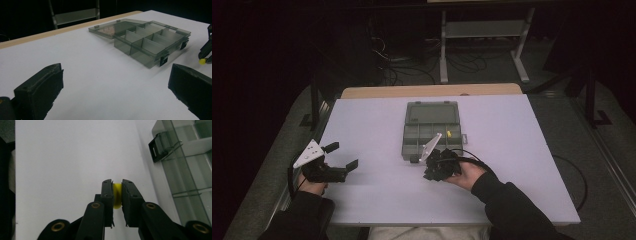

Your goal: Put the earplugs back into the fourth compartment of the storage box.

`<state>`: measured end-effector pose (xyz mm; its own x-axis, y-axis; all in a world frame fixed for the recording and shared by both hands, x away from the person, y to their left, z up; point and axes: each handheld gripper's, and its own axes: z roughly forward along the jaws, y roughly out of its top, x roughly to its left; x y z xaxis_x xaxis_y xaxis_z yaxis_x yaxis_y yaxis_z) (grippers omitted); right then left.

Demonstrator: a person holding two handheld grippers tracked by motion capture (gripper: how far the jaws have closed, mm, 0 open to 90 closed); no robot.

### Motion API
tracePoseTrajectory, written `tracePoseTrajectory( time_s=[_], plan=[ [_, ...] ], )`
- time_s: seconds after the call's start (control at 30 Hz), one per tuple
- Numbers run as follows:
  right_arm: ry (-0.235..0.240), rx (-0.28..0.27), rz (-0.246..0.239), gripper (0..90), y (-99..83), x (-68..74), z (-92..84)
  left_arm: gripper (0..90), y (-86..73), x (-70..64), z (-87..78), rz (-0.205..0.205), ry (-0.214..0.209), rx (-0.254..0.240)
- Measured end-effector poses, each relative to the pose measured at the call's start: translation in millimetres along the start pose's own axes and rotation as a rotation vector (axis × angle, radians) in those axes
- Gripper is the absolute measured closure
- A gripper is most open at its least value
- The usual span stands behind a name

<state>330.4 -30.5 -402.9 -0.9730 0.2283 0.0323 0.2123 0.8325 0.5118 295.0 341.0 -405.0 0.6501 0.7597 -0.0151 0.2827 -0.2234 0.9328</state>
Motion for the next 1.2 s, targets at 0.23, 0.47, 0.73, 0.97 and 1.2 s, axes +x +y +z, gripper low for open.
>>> tracePoseTrajectory(
  time_s=[0.23, 0.47, 0.73, 0.97, 1.2],
  plan=[
    [-0.013, -0.028, 0.004, 78.4, 4.1, -4.0, -14.8, 0.0, 0.0, -0.1, 0.0, 0.001, 0.002, 0.001],
    [-0.034, -0.050, 0.010, 78.3, 8.7, -11.3, -30.6, 0.0, 0.0, 0.1, 0.0, -0.001, 0.000, -0.001],
    [-0.063, -0.084, 0.019, 78.3, 13.0, -22.3, -49.1, 0.0, 0.0, 0.2, 0.1, 0.001, 0.000, 0.000],
    [-0.086, -0.090, 0.034, 78.3, 14.0, -32.8, -59.7, 0.0, 0.0, 0.1, 0.0, -0.002, 0.000, -0.001],
    [-0.105, -0.091, 0.059, 78.3, 14.7, -46.8, -64.1, 0.0, 0.0, 0.0, -0.1, -0.001, -0.001, 0.000]
  ],
)
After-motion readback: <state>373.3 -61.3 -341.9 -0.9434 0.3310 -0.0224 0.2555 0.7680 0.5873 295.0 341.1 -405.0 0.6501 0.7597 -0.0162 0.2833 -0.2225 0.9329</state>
